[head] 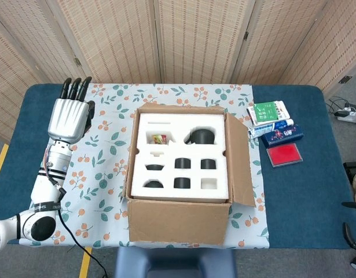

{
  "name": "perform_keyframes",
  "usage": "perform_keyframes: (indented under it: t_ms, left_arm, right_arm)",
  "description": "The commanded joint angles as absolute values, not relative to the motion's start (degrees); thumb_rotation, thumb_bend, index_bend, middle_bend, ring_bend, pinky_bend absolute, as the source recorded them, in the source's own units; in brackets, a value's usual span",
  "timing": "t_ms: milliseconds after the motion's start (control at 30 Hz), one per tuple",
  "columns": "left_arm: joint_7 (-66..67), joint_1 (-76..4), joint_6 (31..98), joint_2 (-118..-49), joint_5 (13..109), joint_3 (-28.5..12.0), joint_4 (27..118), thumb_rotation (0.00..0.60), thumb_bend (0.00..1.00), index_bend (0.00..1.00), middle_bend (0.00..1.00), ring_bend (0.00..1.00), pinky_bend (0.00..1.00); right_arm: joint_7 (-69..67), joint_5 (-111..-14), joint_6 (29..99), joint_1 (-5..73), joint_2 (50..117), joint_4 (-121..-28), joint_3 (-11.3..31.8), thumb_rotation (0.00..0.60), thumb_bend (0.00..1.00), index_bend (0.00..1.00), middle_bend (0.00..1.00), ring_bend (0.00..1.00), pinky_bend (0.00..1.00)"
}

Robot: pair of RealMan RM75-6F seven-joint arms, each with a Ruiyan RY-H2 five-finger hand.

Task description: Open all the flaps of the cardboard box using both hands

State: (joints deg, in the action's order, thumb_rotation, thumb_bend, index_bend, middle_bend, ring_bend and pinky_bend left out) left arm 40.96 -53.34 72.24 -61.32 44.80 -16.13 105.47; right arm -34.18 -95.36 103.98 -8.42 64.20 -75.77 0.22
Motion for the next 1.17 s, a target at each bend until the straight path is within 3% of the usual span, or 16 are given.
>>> perform_keyframes:
  t_ms: [33,67,133,200,233,300,367,567,700,900,1167]
  left_arm:
    - [39.8,-52.5,72.1,-60.4,46.1,-16.0,106.5,0.600,1.00,0.67,0.07,0.00,0.00]
    - [39.1,-52.0,71.9,-59.8,46.7,-15.8,107.2,0.600,0.97,0.64,0.07,0.00,0.00]
    - [37.5,-50.4,71.3,-57.8,48.3,-14.9,109.5,0.600,0.80,0.50,0.07,0.00,0.00]
    - [35.7,-48.3,71.6,-56.1,50.9,-13.4,111.6,0.600,0.53,0.27,0.07,0.00,0.00]
    - [34.0,-46.4,72.3,-55.2,53.1,-12.2,112.7,0.600,0.44,0.18,0.07,0.00,0.00]
    - [30.5,-43.0,73.8,-54.4,56.8,-10.2,113.9,0.600,0.38,0.09,0.06,0.00,0.00]
    - [25.5,-38.7,76.2,-54.2,61.6,-7.7,114.1,0.600,0.37,0.05,0.04,0.00,0.00]
    - [13.6,-27.4,81.4,-55.8,72.6,0.4,110.4,0.599,0.37,0.04,0.01,0.00,0.00]
    - [9.7,-19.9,87.0,-59.6,76.7,4.4,105.5,0.600,0.36,0.02,0.00,0.00,0.00]
    - [8.0,-11.5,95.0,-66.8,78.4,5.5,96.5,0.600,0.36,0.02,0.00,0.00,0.00]
    - [7.0,-7.3,97.6,-66.3,80.8,5.0,95.4,0.600,0.35,0.01,0.00,0.00,0.00]
  right_arm:
    - [-33.7,-95.2,104.0,-8.4,64.2,-75.8,0.3,0.286,0.53,0.31,0.00,0.00,0.00]
    - [-33.3,-95.1,104.1,-8.4,64.2,-75.8,0.4,0.286,0.53,0.31,0.00,0.00,0.00]
    - [-31.9,-94.8,104.6,-8.6,64.3,-75.7,0.8,0.304,0.53,0.31,0.00,0.00,0.00]
    - [-30.4,-94.5,105.2,-8.8,64.5,-75.7,1.2,0.323,0.53,0.31,0.00,0.00,0.00]
    - [-29.2,-94.3,105.4,-8.9,64.6,-75.7,1.3,0.327,0.53,0.30,0.00,0.00,0.00]
    - [-27.4,-94.1,105.5,-9.1,64.7,-76.0,1.5,0.327,0.53,0.26,0.00,0.00,0.00]
    - [-25.3,-94.2,105.4,-9.1,64.6,-76.7,1.5,0.326,0.53,0.22,0.00,0.00,0.00]
    - [-18.6,-95.5,103.1,-8.0,64.1,-79.8,0.8,0.328,0.53,0.18,0.00,0.00,0.00]
    - [-14.8,-96.0,100.7,-6.7,63.6,-82.4,0.6,0.327,0.53,0.16,0.00,0.00,0.00]
    - [-8.5,-94.5,98.2,-5.4,63.7,-85.6,1.5,0.329,0.53,0.16,0.00,0.00,0.00]
    - [-5.2,-96.2,93.4,-2.3,63.8,-88.6,0.8,0.327,0.53,0.16,0.00,0.00,0.00]
